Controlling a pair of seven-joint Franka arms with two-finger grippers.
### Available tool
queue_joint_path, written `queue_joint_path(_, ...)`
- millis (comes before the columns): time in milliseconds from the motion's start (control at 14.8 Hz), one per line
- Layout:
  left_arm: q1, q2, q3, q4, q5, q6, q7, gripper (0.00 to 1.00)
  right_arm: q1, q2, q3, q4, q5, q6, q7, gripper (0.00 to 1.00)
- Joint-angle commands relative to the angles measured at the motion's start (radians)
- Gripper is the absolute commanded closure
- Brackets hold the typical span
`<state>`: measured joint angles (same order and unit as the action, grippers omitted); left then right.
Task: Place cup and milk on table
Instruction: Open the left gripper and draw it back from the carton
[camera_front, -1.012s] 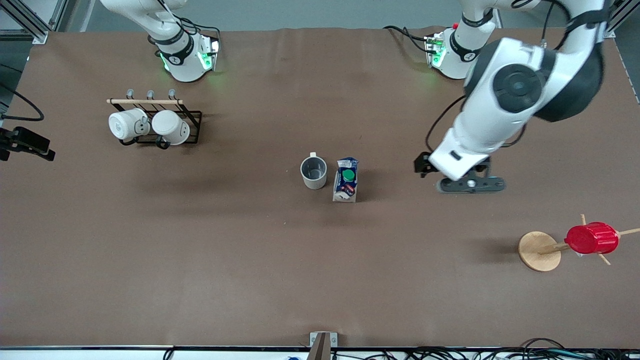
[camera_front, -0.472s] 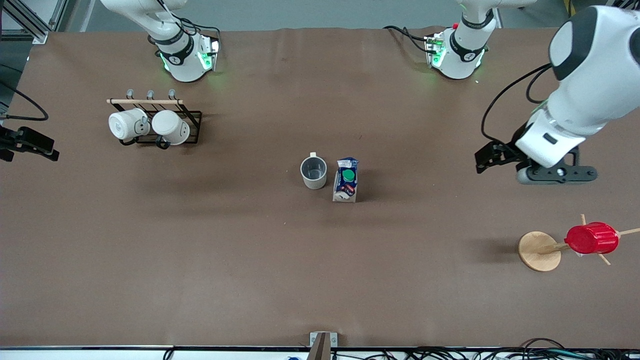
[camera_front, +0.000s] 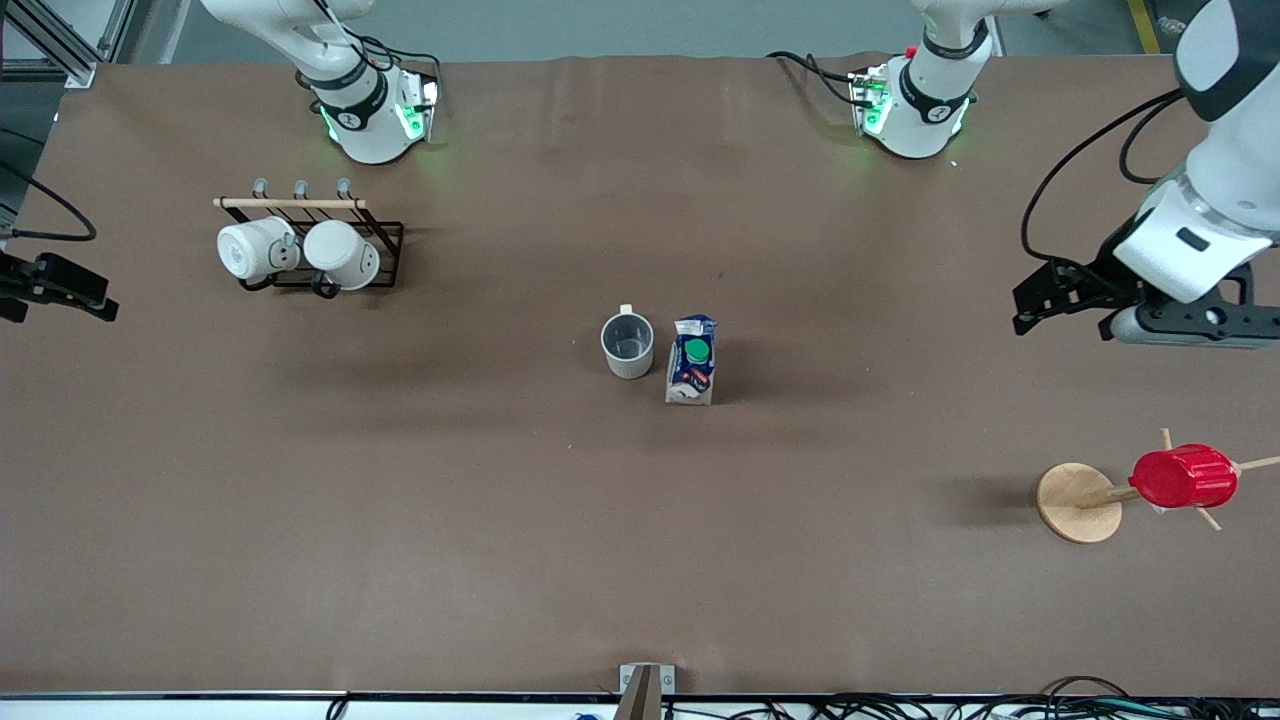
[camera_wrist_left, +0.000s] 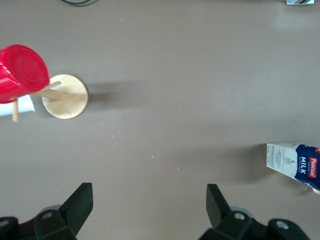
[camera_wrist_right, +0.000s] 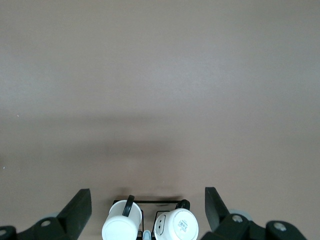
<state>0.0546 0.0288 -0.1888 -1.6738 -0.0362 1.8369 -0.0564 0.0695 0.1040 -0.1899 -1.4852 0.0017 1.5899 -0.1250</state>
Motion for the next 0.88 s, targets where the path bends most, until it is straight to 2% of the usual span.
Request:
queue_joint_path(0,0.008,-0.007,0.002,0.034,-0.014,-0.024,0.029,0.00,-0.017,-0.017,0.014,-0.010,0.001,-0.011,-0.007,0.00)
queue_joint_path(472,0.018,0.010,0.002,0.124,-0.007,-0.088,0.017,0.00,-0.017,-0.017,0.012,-0.012,0.001,-0.015,-0.008,0.00)
queue_joint_path(810,0.016,0.008,-0.004,0.123,-0.007,-0.105,0.009,0.00,-0.017,-0.017,0.012,-0.012,0.001,-0.021,-0.010,0.00)
